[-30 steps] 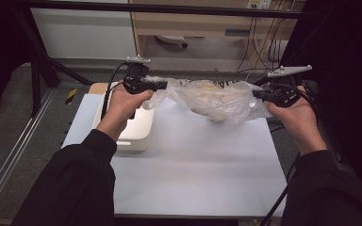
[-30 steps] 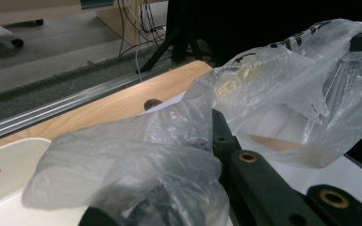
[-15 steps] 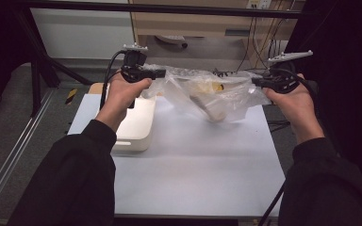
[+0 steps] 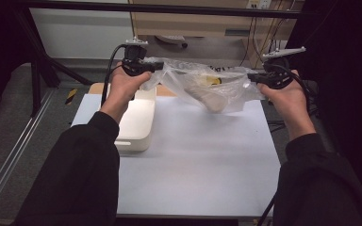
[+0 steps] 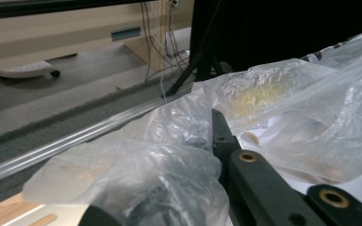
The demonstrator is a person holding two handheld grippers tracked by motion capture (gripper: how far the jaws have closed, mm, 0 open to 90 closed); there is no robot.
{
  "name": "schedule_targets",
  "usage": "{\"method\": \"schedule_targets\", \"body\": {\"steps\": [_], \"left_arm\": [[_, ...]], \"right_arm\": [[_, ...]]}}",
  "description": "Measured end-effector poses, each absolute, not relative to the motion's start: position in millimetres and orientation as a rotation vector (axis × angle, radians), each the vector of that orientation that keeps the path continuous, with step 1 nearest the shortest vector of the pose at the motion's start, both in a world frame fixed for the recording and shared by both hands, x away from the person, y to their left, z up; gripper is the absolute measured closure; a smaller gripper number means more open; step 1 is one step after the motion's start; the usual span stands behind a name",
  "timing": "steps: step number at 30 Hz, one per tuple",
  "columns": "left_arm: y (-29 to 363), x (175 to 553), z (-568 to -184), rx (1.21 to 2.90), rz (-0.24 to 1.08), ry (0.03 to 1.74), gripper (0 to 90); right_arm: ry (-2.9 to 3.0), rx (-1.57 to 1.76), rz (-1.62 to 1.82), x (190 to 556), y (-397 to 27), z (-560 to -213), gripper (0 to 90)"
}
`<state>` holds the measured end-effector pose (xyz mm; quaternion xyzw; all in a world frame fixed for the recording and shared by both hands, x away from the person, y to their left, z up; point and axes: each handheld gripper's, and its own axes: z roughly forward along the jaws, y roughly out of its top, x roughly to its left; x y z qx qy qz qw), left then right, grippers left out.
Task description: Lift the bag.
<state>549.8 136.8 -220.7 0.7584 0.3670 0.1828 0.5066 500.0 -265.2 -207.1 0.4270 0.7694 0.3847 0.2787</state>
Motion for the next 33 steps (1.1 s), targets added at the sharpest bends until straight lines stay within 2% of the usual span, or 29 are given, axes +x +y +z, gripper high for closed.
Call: {"method": "schedule_targets", "body": {"steps": [6,16,33], "left_arm": [[149.2,540.7,-238.0,1.84,0.394,0.911,90.0],[161.1,499.5,-257.6,1.899,0.345,0.887,90.0],[157.1,427.5,-312.9,1.969,0.238,0.838,90.0]], "right_arm": [[2.115,1.134,1.024,497.2,-255.8,-222.2,90.0],[2.165,1.118,1.038,474.8,-252.0,-240.9,90.0],[2.235,1.099,1.052,426.1,-261.0,-295.9,90.0]]}}
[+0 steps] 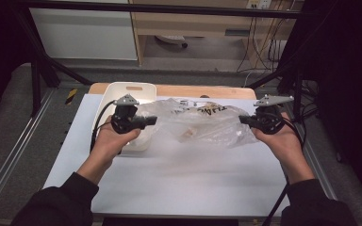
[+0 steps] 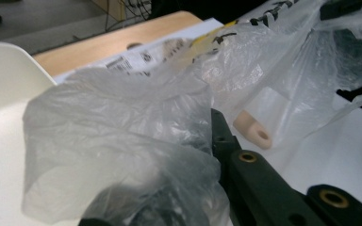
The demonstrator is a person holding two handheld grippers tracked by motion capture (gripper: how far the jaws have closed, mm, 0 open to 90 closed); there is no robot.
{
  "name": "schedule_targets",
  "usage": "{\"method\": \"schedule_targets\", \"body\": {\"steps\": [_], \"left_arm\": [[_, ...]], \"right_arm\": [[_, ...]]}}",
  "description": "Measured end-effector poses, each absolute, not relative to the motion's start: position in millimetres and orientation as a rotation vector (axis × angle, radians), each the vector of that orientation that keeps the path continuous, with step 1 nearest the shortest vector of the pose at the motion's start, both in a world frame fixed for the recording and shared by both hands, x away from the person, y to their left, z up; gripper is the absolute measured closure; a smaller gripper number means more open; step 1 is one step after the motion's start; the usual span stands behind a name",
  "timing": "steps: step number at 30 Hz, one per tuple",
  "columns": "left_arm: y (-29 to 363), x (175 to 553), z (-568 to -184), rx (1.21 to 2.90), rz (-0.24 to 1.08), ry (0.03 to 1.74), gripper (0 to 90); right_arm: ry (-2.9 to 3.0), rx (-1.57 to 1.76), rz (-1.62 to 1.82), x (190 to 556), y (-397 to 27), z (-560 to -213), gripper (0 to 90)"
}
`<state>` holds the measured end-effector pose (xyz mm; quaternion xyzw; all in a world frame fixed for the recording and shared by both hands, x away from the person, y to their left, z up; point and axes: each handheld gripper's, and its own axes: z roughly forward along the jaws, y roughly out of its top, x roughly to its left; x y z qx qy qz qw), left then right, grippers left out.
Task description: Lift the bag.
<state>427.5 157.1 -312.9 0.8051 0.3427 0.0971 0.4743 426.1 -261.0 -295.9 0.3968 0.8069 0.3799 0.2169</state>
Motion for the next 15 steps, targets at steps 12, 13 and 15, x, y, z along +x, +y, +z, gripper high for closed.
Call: {"method": "schedule_targets", "body": {"steps": [12,13,15], "left_arm": [[149.0,373.2,-380.4,2.043,0.157,0.809,90.0],[148.6,370.1,-385.3,2.043,0.152,0.813,90.0],[149.0,364.5,-394.5,2.048,0.148,0.814,89.6]], "right_arm": [[2.301,1.127,1.07,379.0,-259.4,-366.3,90.0],[2.307,1.13,1.067,375.5,-259.0,-371.4,90.0],[2.311,1.142,1.07,369.6,-259.8,-380.3,90.0]]}}
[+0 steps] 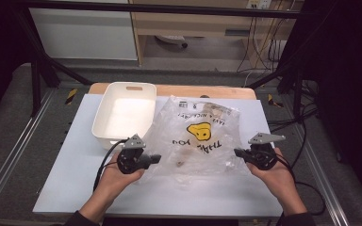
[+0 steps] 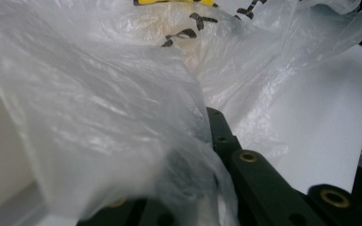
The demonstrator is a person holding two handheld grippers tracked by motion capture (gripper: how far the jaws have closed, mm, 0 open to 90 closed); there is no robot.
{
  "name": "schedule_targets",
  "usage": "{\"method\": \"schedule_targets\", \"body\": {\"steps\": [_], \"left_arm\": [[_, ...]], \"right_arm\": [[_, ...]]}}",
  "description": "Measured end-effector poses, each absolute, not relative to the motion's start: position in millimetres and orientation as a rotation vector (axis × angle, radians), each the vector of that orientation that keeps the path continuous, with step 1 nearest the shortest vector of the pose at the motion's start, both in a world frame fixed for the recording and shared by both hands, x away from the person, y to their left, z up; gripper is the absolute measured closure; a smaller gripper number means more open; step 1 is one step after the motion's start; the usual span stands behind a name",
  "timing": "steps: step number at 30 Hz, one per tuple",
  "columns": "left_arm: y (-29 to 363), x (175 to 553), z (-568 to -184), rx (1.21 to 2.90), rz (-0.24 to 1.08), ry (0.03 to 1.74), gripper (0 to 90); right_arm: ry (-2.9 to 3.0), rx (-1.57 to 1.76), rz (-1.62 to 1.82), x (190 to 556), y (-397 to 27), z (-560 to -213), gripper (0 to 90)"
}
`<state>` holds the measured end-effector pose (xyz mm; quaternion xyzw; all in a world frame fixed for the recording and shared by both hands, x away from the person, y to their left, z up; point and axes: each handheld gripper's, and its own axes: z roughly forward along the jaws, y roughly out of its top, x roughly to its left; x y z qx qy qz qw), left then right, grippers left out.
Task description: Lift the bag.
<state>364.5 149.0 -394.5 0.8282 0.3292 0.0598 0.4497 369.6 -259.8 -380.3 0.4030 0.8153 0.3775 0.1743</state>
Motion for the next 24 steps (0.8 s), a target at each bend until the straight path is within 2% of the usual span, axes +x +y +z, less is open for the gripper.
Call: {"method": "schedule_targets", "body": {"steps": [13,19,24], "left_arm": [[166.4,350.4,-433.7,2.079,0.075,0.888,87.9],[166.4,344.3,-442.6,2.129,0.134,0.867,86.5],[165.1,340.3,-445.1,2.157,0.198,0.846,81.2]], "right_arm": [[2.354,1.205,1.069,346.5,-260.0,-418.8,88.8],[2.378,1.203,1.018,341.7,-259.1,-431.6,89.2],[2.393,1.191,0.995,340.1,-255.9,-438.2,87.0]]}}
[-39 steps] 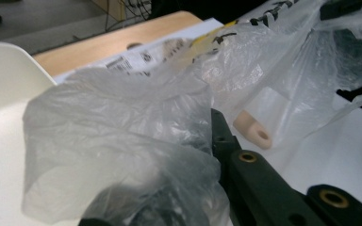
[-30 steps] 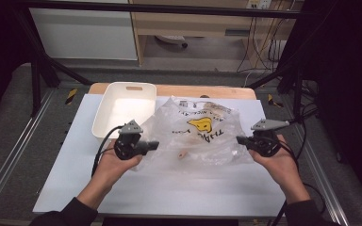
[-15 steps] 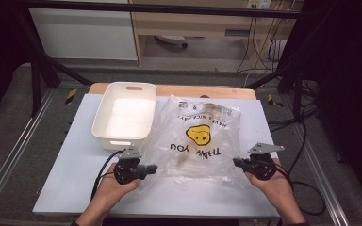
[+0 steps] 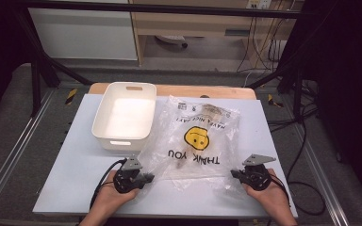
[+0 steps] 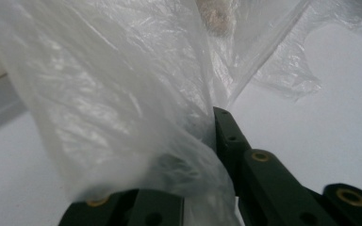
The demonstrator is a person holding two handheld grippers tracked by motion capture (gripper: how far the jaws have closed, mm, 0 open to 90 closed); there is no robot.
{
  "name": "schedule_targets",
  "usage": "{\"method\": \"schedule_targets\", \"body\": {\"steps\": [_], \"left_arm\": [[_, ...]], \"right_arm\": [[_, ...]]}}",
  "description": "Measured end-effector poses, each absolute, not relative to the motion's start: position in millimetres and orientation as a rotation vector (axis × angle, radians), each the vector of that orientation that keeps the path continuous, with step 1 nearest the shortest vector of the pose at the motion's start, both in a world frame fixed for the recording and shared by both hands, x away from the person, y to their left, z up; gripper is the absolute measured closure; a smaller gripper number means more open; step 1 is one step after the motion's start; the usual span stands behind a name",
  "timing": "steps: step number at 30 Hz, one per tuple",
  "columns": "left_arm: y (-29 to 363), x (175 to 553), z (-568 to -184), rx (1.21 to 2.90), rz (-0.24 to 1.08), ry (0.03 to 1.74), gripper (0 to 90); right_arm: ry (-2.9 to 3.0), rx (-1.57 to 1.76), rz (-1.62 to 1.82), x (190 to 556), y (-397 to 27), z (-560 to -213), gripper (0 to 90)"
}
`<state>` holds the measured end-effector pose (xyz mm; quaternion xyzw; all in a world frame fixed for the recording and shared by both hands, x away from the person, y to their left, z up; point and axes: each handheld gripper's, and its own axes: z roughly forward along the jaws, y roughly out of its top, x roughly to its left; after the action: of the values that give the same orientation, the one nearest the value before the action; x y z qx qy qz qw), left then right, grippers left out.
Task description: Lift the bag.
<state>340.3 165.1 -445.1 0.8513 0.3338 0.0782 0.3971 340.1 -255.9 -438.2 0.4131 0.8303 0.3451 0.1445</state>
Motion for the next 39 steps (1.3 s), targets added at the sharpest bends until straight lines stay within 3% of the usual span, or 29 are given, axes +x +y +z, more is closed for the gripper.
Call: {"method": "schedule_targets", "body": {"steps": [4,6,13,16,20,39], "left_arm": [[170.4,338.0,-440.4,2.131,0.252,0.862,71.4],[173.7,336.4,-437.9,2.114,0.275,0.879,64.7],[182.5,330.4,-431.3,2.032,0.334,0.938,26.2],[183.8,330.1,-429.1,2.001,0.336,0.948,19.7],[184.5,330.1,-426.9,1.963,0.343,0.942,15.0],[185.3,326.0,-411.9,1.807,0.43,0.902,9.7]], "right_arm": [[2.371,1.207,1.022,337.7,-257.7,-438.2,75.8],[2.356,1.215,1.031,337.3,-259.0,-438.9,65.1],[2.297,1.231,1.058,336.1,-258.7,-437.7,33.7],[2.271,1.246,1.061,336.7,-256.1,-436.8,20.9],[2.24,1.268,1.086,338.2,-256.6,-435.7,11.2],[2.222,1.27,1.122,339.4,-256.3,-433.9,6.4]]}}
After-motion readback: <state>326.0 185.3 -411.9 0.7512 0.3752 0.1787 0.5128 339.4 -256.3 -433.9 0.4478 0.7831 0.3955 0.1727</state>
